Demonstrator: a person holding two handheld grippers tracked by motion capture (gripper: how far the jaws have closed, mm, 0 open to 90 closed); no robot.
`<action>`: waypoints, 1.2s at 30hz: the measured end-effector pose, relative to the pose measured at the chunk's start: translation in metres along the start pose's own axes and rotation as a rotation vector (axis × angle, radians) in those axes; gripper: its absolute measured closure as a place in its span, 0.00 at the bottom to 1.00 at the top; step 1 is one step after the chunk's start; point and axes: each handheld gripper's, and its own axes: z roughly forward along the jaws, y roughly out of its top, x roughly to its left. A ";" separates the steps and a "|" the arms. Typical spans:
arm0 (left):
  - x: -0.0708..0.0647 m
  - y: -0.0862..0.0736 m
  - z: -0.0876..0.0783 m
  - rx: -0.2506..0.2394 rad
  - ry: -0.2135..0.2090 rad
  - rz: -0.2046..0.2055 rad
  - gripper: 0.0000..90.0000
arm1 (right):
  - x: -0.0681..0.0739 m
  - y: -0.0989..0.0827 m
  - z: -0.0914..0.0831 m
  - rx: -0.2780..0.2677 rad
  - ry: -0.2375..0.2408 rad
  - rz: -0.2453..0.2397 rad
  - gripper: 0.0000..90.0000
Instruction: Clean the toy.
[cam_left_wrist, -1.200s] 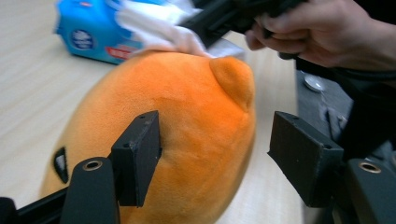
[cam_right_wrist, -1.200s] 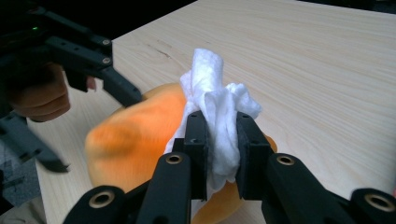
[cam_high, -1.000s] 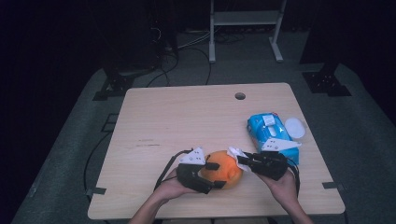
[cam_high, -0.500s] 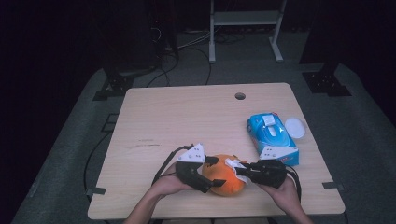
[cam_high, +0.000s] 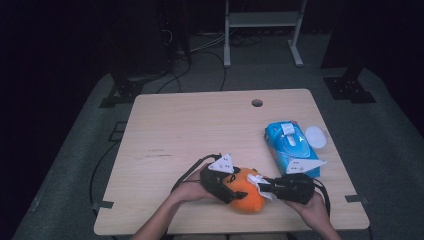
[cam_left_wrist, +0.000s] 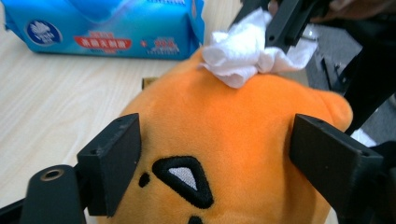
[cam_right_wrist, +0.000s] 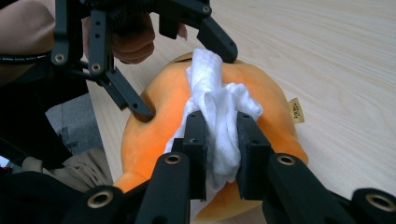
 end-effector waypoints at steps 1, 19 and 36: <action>0.000 -0.001 0.001 -0.002 0.001 0.002 0.25 | 0.000 0.000 0.000 0.003 -0.004 0.000 0.84; -0.010 0.009 -0.022 -0.135 0.109 -0.023 0.69 | -0.004 0.013 -0.024 -0.183 -0.045 0.028 0.83; 0.053 -0.009 -0.080 -0.170 0.411 -0.131 0.67 | -0.023 0.001 -0.017 -0.016 -0.129 -0.003 0.83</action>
